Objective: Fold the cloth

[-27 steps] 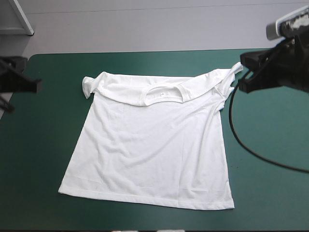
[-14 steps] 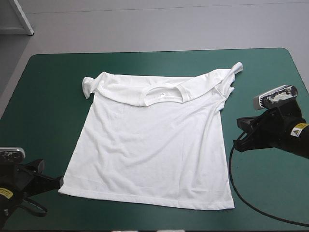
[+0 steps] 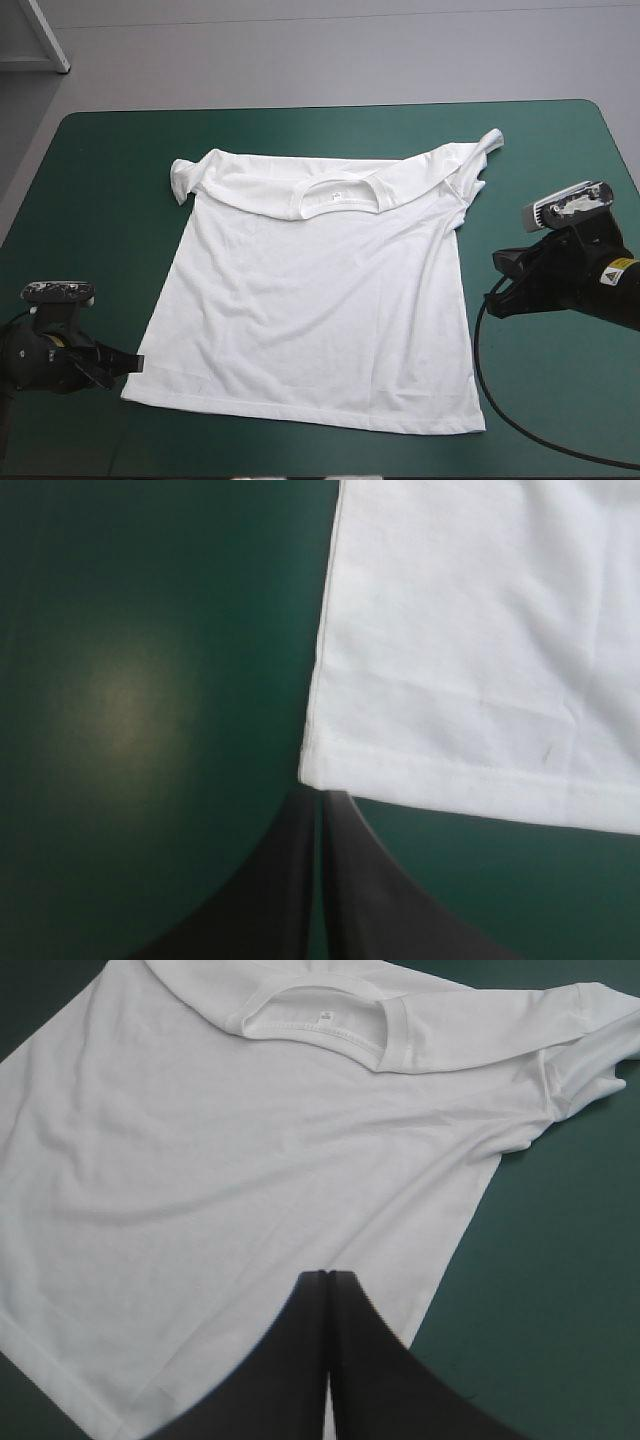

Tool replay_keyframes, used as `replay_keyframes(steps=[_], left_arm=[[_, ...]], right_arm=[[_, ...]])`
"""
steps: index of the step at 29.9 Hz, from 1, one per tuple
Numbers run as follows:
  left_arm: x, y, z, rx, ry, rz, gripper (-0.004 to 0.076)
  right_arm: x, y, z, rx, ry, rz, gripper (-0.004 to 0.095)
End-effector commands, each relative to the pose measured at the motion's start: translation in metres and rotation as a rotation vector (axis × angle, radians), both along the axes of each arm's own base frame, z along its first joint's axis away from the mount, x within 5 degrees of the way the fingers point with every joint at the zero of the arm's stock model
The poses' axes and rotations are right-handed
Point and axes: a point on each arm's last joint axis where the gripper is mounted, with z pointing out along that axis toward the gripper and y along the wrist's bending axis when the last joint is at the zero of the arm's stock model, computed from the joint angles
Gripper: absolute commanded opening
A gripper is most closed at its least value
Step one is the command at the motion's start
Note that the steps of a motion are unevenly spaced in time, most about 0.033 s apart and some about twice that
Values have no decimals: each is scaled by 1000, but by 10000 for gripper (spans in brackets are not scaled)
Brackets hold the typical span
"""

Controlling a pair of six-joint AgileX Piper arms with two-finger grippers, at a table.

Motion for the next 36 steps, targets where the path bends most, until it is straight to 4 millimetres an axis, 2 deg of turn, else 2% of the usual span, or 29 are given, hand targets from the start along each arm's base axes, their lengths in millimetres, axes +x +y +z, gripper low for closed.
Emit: replay_keyframes(steps=[1, 5, 7, 8, 18, 26, 31, 33, 36], left_arm=[[10, 0, -3, -20, 79, 3, 108], [24, 2, -15, -33, 166, 5, 411], [30, 2, -20, -39, 200, 12, 508], [32, 3, -22, -40, 214, 12, 524], [61, 1, -52, -113, 315, 18, 503], [52, 0, -91, -121, 385, 5, 465], [49, -1, -101, -124, 363, 4, 452], [49, -1, -104, -119, 356, 2, 392], [49, -1, -108, -114, 332, 6, 204]], right_arm=[[0, -2, 13, 16, -94, -29, -9], [0, -2, 13, 15, -95, -28, -7], [-1, -2, 12, 14, -94, -27, -7], [-1, -2, 12, 14, -94, -27, -6], [-1, -2, 12, 10, -94, -23, -6], [-1, -2, 12, 13, -94, -22, -6], [0, -2, 13, 14, -97, -24, -6], [0, -2, 12, 15, -95, -25, -7], [0, -2, 12, 15, -90, -24, -14]])
